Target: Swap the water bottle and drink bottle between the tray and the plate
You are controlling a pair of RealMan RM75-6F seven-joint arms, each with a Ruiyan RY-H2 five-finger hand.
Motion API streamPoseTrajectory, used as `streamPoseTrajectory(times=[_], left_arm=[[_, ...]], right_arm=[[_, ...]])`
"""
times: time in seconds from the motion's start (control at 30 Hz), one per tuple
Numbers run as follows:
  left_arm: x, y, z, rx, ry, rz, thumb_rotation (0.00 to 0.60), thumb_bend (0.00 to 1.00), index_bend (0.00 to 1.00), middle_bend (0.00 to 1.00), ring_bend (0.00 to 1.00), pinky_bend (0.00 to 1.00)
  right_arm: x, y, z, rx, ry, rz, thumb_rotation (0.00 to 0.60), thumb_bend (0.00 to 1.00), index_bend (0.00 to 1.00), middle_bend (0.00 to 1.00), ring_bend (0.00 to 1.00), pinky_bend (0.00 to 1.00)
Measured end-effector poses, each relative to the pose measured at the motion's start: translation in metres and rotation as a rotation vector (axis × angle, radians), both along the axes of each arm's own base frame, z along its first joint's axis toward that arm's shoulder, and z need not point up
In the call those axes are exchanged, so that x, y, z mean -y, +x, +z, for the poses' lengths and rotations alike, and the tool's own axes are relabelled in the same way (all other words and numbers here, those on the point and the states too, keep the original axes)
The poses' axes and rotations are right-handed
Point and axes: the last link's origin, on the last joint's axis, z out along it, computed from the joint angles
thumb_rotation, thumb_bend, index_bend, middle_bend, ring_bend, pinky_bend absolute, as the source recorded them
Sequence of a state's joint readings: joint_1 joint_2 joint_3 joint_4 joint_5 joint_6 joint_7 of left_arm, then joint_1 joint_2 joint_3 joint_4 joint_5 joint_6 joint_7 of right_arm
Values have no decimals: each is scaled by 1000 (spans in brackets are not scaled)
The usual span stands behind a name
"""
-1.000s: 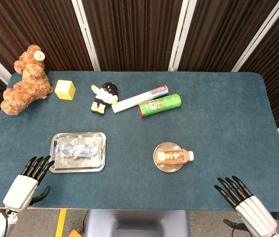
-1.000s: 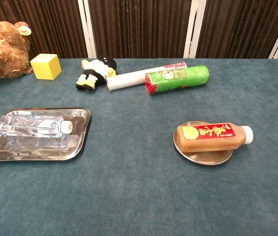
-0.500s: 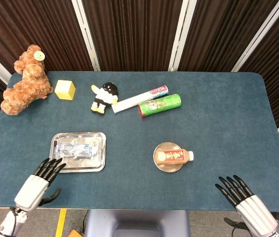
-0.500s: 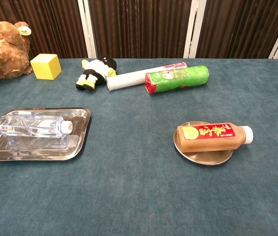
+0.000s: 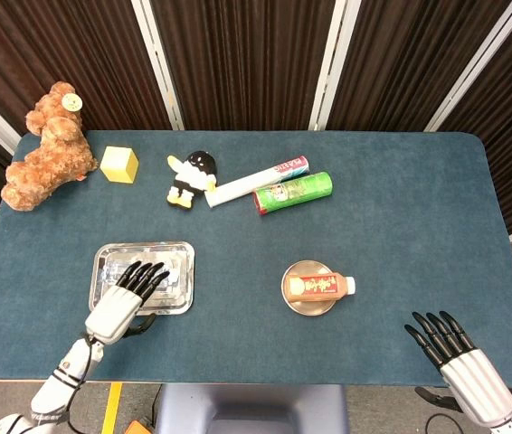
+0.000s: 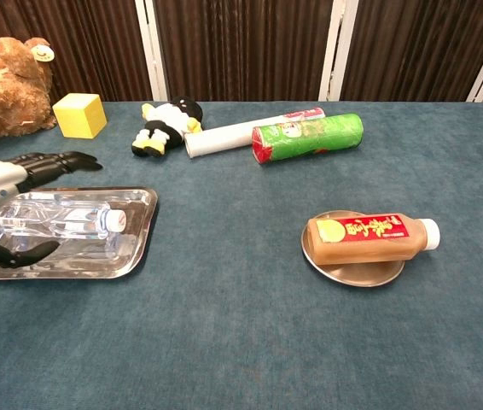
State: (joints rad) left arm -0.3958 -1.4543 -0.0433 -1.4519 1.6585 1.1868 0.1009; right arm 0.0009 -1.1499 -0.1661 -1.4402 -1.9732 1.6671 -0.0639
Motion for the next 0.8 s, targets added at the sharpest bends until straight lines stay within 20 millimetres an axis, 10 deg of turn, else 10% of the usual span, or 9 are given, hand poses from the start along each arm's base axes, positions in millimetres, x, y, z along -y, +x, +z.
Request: streamPoseTrajectory(times=[0.57,0.8], left_arm=[[-56,-36,-23,-212,26,129,600,404,6,50,14,82],[-66,-44,-24,-242,67,144,600,441,550,613,427,434]], right_arm=[[9,-1,-13,-28,52,-39,600,110,0,0,0,0],[10,-2,-15,-38,53,-50,600,110,0,0,0,0]])
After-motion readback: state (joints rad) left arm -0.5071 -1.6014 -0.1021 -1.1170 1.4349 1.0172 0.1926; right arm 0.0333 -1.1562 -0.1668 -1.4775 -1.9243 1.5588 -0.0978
